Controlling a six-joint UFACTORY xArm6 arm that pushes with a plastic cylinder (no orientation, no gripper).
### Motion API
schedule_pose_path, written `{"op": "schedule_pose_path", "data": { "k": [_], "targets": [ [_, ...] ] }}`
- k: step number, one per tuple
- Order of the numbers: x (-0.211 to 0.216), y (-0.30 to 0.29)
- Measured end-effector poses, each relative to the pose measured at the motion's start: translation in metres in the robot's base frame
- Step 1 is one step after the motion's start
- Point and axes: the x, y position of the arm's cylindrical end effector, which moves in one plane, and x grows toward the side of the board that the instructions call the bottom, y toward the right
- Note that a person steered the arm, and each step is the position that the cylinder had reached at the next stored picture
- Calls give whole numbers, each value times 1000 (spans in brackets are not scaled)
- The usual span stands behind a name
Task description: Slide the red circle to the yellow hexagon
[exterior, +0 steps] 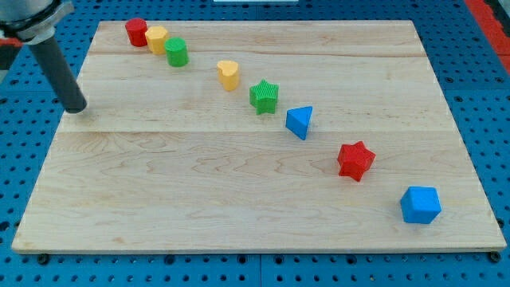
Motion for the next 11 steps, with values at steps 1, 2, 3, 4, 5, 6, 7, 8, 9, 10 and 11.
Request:
{"op": "schedule_pose_path", "data": {
  "k": [1, 2, 3, 4, 5, 6, 7, 8, 9, 10, 11],
  "targets": [
    [8, -27],
    [8, -27],
    [-9, -27],
    [-57, -27],
    [-110, -24],
    [-154, -24],
    [-185, -23],
    [-187, 16],
    [-182, 84],
    [-182, 95],
    [-181, 90]
  ]
}}
